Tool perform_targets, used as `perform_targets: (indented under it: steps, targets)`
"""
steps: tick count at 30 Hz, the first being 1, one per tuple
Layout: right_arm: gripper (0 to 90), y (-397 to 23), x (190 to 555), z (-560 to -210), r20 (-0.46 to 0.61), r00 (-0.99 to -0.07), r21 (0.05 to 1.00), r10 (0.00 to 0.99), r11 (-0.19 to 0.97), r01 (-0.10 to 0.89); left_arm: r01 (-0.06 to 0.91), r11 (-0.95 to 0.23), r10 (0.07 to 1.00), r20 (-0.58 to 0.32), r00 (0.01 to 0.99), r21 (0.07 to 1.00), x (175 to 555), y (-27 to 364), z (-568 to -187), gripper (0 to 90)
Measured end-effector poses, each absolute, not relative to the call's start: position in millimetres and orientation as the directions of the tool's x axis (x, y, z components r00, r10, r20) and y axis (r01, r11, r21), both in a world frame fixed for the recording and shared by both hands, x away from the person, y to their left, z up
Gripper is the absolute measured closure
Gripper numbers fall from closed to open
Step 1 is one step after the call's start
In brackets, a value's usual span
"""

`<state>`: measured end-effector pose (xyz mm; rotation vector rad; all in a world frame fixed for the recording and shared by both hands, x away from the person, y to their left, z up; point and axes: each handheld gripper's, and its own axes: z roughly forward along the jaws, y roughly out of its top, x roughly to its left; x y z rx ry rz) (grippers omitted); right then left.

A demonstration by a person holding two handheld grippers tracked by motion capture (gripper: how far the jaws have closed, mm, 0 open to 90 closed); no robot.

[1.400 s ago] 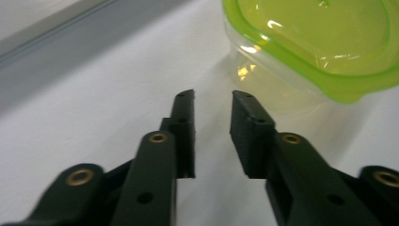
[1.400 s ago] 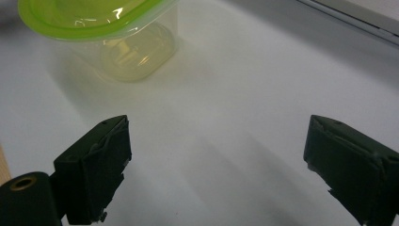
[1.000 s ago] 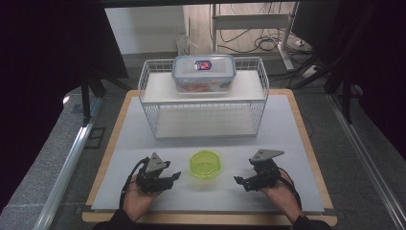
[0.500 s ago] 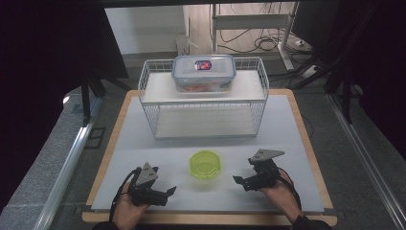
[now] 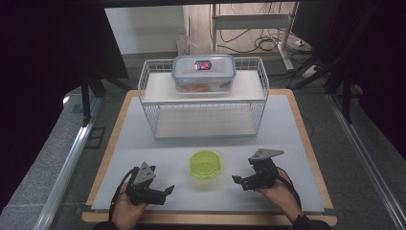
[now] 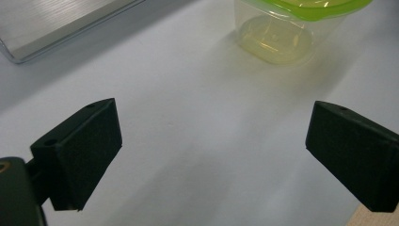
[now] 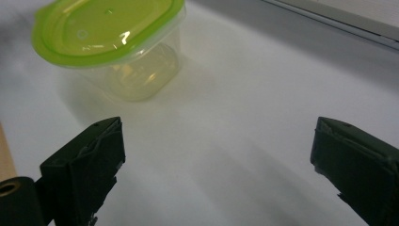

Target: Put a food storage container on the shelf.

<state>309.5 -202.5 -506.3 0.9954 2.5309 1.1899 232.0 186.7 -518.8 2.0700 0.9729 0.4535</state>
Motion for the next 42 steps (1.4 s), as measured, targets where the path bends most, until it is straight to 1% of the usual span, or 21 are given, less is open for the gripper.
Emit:
perform_targets:
  steps: [2, 6, 9, 12, 16, 19, 20, 23, 26, 31, 34, 35, 36, 38, 39, 40, 41, 42]
  targets:
    - [2.3, -202, 310, -504, 0.141, -0.756, 0.74, 0.639, 0.44, 0.509, 0.486, -0.4, 0.766, -0.007, 0.643, 0.777, 232, 187, -519, 4.0]
    - [2.7, -200, 311, -500, 0.152, -0.756, 0.733, 0.636, 0.441, 0.518, 0.486, -0.411, 0.765, 0.002, 0.644, 0.771, 232, 186, -519, 4.1]
    - [8.0, -199, 312, -496, 0.184, -0.755, 0.73, 0.629, 0.427, 0.534, 0.485, -0.413, 0.767, 0.006, 0.642, 0.771, 232, 187, -519, 4.4]
    - [16.3, -196, 313, -491, 0.201, -0.761, 0.729, 0.616, 0.424, 0.537, 0.488, -0.412, 0.769, 0.006, 0.64, 0.769, 232, 187, -519, 4.7]
    - [24.5, -189, 315, -486, 0.224, -0.767, 0.731, 0.602, 0.417, 0.54, 0.49, -0.419, 0.767, 0.009, 0.641, 0.765, 232, 186, -520, 4.9]
    - [26.2, -186, 317, -484, 0.244, -0.761, 0.738, 0.601, 0.394, 0.548, 0.492, -0.42, 0.767, 0.009, 0.642, 0.762, 232, 186, -520, 5.0]
    - [28.3, -184, 319, -482, 0.269, -0.754, 0.737, 0.599, 0.376, 0.562, 0.493, -0.42, 0.767, 0.008, 0.641, 0.762, 232, 186, -520, 5.1]
    - [30.4, -181, 321, -481, 0.281, -0.754, 0.74, 0.594, 0.367, 0.564, 0.494, -0.418, 0.768, 0.006, 0.641, 0.763, 233, 187, -520, 5.1]
    - [33.4, -177, 325, -481, 0.322, -0.75, 0.73, 0.578, 0.352, 0.585, 0.499, -0.414, 0.769, -0.001, 0.639, 0.761, 233, 187, -521, 5.2]
    - [39.2, -163, 332, -481, 0.342, -0.751, 0.711, 0.565, 0.366, 0.6, 0.501, -0.417, 0.768, -0.001, 0.64, 0.759, 233, 187, -521, 5.4]
    - [42.1, -155, 337, -484, 0.363, -0.745, 0.692, 0.56, 0.374, 0.618, 0.501, -0.417, 0.768, -0.001, 0.64, 0.758, 233, 187, -521, 5.5]
    - [43.9, -152, 340, -487, 0.381, -0.733, 0.672, 0.563, 0.375, 0.638, 0.502, -0.418, 0.768, -0.002, 0.641, 0.757, 234, 187, -521, 5.5]
    - [43.9, -152, 340, -487, 0.381, -0.733, 0.672, 0.563, 0.375, 0.638, 0.504, -0.418, 0.767, -0.003, 0.641, 0.756, 234, 187, -522, 5.5]
    - [46.3, -149, 346, -491, 0.424, -0.712, 0.644, 0.559, 0.366, 0.672, 0.506, -0.419, 0.767, -0.005, 0.642, 0.754, 234, 187, -522, 5.6]
    - [46.3, -149, 346, -491, 0.424, -0.712, 0.644, 0.559, 0.366, 0.672, 0.508, -0.419, 0.766, -0.006, 0.642, 0.753, 234, 187, -522, 5.6]
    - [49.1, -148, 350, -495, 0.453, -0.697, 0.625, 0.556, 0.36, 0.693, 0.507, -0.42, 0.766, -0.006, 0.643, 0.753, 234, 187, -523, 5.6]
    - [49.1, -148, 350, -495, 0.453, -0.697, 0.625, 0.556, 0.36, 0.693, 0.507, -0.422, 0.765, -0.006, 0.644, 0.751, 234, 186, -523, 5.6]
    - [50.6, -148, 352, -496, 0.475, -0.687, 0.613, 0.55, 0.353, 0.707, 0.508, -0.422, 0.765, -0.006, 0.644, 0.751, 234, 186, -523, 5.6]
